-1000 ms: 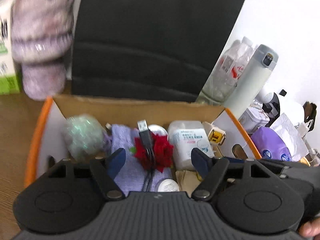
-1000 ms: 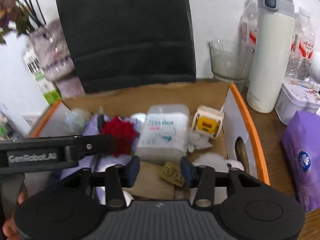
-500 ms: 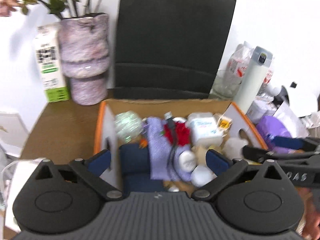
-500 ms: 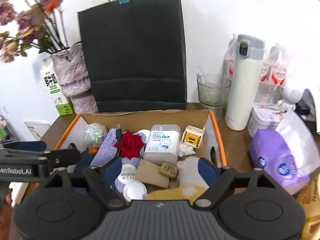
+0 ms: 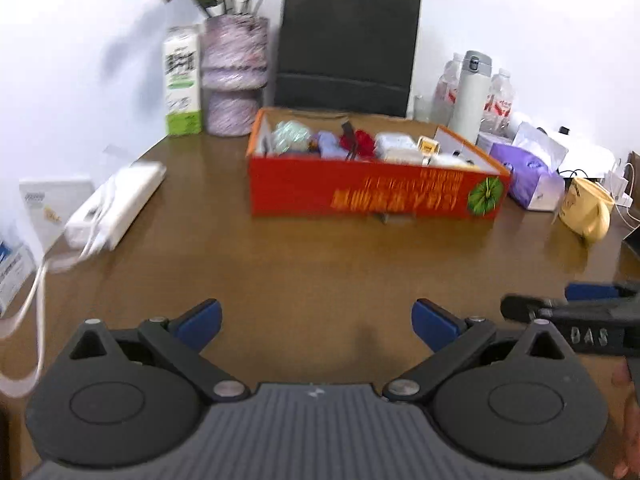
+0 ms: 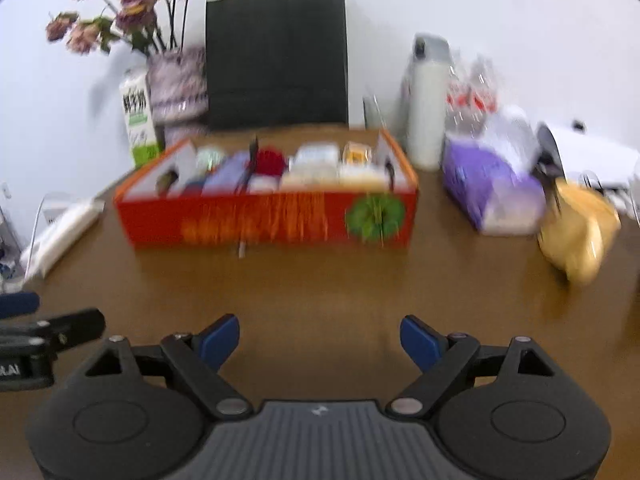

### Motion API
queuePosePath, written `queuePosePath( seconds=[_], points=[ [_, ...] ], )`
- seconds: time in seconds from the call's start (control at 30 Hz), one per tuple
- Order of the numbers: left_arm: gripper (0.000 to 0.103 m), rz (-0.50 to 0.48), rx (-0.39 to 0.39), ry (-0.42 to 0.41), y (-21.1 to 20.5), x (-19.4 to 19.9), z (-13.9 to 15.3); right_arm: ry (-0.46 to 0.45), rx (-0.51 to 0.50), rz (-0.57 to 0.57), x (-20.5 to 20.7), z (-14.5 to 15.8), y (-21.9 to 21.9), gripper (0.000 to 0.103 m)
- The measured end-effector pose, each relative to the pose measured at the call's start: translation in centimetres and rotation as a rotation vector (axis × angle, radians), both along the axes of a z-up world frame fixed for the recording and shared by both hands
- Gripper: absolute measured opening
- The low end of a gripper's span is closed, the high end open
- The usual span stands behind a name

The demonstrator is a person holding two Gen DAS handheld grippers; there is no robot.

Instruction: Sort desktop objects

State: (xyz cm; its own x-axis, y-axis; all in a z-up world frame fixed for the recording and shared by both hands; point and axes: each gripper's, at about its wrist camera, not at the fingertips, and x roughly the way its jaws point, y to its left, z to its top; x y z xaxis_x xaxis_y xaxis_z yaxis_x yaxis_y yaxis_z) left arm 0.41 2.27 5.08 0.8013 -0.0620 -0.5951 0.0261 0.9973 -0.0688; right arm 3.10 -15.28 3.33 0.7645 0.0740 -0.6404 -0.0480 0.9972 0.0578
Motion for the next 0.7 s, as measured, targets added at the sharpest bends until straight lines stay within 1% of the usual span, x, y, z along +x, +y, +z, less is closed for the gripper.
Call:
queuePosePath(
  seconds=[0.03, 0.13, 0.23, 0.3, 0.37, 0.43, 0.53, 0.63, 0.7],
  points=[
    [0.103, 0.002, -0.010, 0.002, 0.0, -1.0, -0.4, 0.000, 0.006, 0.009, -1.2, -0.5, 0.1, 0.087],
    [0.103, -0.049, -0.015, -0.014, 0.1, -3.4, -1.5, -0.024, 0.017, 0.033, -4.8, -1.6, 0.3, 0.087],
    [0.103, -0.059, 0.013, -0.023, 0.1, -4.6, -2.4, -0.040, 0.021, 0.038, -7.1, -2.4, 0.6, 0.089],
    [0.103, -0.058, -0.006, -0.009, 0.2, -4.6, -2.6, -0.039, 0.030, 0.043, -7.8, -2.4, 0.7, 0.089],
    [0.103, -0.050, -0.018, -0.001, 0.3, -4.3, -2.7, -0.041, 0.035, 0.062, -7.8, -2.4, 1.1, 0.095],
    [0.103, -0.029, -0.002, 0.014, 0.1, -3.8, -2.9, -0.038, 0.009, 0.056, -7.7, -2.5, 1.6, 0.096],
    [0.103, -0.025, 0.005, 0.048, 0.0, -2.9, -3.2, 0.000, -0.026, 0.034, -6.9, -2.9, 1.9, 0.096],
    [0.103, -0.050, 0.057, 0.059, -0.4, -2.2, -3.4, 0.014, -0.048, 0.007, -6.2, -3.1, 2.0, 0.102],
    [0.103, -0.062, 0.087, 0.064, -0.6, -1.7, -3.5, 0.015, -0.047, 0.025, -5.9, -3.2, 1.9, 0.103]
  ],
)
